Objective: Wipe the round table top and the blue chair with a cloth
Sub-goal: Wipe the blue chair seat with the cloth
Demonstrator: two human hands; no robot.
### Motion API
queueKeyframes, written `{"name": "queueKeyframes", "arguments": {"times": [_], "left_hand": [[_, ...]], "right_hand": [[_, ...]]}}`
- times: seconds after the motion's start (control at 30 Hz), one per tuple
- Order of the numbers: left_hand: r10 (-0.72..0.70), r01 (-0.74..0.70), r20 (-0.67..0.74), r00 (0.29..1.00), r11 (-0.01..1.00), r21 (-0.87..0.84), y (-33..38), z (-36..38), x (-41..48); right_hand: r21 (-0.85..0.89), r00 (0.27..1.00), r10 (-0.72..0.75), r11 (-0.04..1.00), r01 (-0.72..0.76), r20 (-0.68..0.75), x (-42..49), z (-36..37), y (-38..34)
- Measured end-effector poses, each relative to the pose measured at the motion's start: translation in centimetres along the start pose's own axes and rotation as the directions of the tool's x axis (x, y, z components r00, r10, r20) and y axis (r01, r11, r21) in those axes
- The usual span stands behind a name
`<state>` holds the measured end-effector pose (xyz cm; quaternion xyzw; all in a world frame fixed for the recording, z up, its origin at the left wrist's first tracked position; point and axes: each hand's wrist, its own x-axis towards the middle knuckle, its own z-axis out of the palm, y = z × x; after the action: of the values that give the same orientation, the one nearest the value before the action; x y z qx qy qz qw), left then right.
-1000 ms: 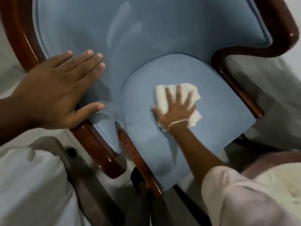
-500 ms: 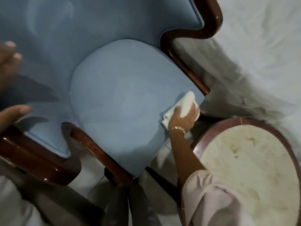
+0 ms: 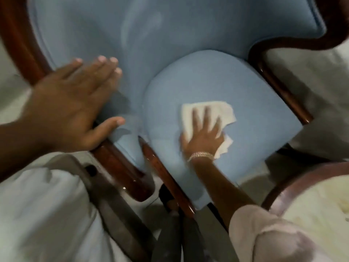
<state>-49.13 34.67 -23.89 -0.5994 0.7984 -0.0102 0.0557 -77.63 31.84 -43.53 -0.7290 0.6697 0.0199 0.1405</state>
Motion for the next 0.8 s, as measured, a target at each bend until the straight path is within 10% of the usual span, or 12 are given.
{"name": "queueKeyframes", "arguments": {"times": [0.07, 0.17, 0.23, 0.33, 0.43, 0.53, 0.67, 0.8], "left_hand": [[-0.017, 0.016, 0.07, 0.997, 1.0, 0.012, 1.0, -1.2, -0.1], [-0.017, 0.013, 0.058, 0.998, 0.997, 0.074, 1.3, -1.3, 0.1], [-0.02, 0.017, 0.04, 0.999, 0.997, 0.078, 1.3, -1.2, 0.0], [-0.042, 0.039, 0.044, 0.998, 0.998, 0.058, 1.1, -0.8, -0.1], [-0.036, 0.035, 0.057, 0.998, 0.999, 0.003, 1.3, -1.0, -0.2], [-0.044, 0.045, 0.074, 0.996, 0.999, -0.018, 1.5, -2.4, 0.0], [0.081, -0.071, 0.092, 0.992, 0.992, -0.109, 0.5, -3.2, 0.0], [0.041, -0.041, 0.003, 0.999, 0.994, -0.102, -9.5, -4.5, 4.2]], "right_hand": [[-0.081, 0.869, -0.492, 0.865, 0.494, 0.051, -5.5, 2.0, -1.3], [-0.068, 0.69, -0.716, 0.687, 0.723, 0.105, -7.1, 3.4, 1.7], [-0.086, 0.758, -0.652, 0.757, 0.648, -0.017, -2.8, 2.7, 2.2], [0.015, 0.983, -0.185, 0.983, 0.185, 0.005, 4.5, -1.3, -1.6], [0.277, 0.966, -0.13, 0.959, 0.064, 0.225, 6.1, -4.8, -7.9], [0.711, 0.902, -0.136, 0.667, -0.223, 0.41, 1.8, -8.8, -14.3], [0.874, 0.875, -0.142, 0.241, -0.423, 0.463, -0.3, -13.7, -16.4], [0.919, 0.924, -0.079, 0.169, -0.357, 0.373, 2.9, -15.1, -20.8]]}}
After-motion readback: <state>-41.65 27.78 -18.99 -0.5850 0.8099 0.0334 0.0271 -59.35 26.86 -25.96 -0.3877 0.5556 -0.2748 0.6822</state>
